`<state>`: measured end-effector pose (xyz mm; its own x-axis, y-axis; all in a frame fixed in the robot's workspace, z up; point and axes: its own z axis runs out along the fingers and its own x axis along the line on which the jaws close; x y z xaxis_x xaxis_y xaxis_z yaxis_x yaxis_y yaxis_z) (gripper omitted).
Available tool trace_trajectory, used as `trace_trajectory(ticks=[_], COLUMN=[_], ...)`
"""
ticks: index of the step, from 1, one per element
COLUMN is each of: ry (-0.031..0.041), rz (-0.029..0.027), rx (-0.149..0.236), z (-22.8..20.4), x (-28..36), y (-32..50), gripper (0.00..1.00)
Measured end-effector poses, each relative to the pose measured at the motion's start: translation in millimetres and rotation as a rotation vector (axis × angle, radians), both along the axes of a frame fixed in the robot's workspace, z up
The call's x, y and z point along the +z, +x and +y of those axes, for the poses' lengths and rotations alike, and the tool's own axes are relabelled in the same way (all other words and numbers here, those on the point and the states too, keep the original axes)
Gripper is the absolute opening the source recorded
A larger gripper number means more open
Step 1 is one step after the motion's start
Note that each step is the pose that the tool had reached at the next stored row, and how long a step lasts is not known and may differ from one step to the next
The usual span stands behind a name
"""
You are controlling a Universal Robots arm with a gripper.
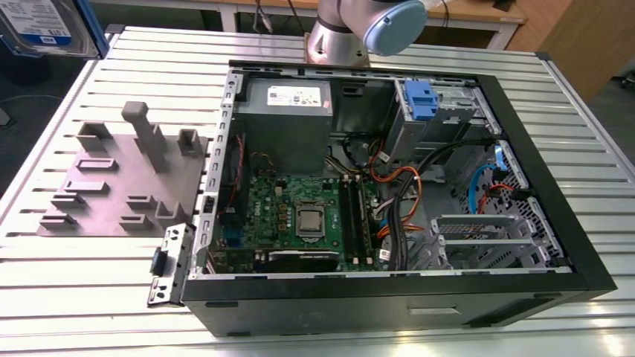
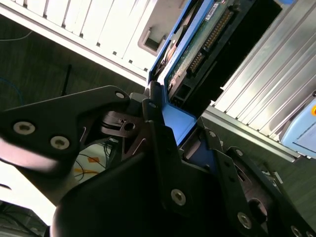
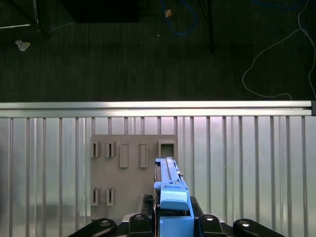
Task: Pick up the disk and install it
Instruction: 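Pick up the disk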
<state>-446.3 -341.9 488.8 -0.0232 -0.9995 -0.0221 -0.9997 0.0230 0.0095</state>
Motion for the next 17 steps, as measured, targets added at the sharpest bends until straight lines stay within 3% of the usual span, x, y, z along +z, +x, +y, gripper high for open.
trace_trajectory(ticks=[3, 17], ry=[0.0004, 0.0004], rz=[-0.0001, -0.0001], rx=[0.000, 0.000], z=[-0.6, -11.3], x=[0.2, 0.2], y=[0.0, 0.0], gripper=[0.36, 0.36])
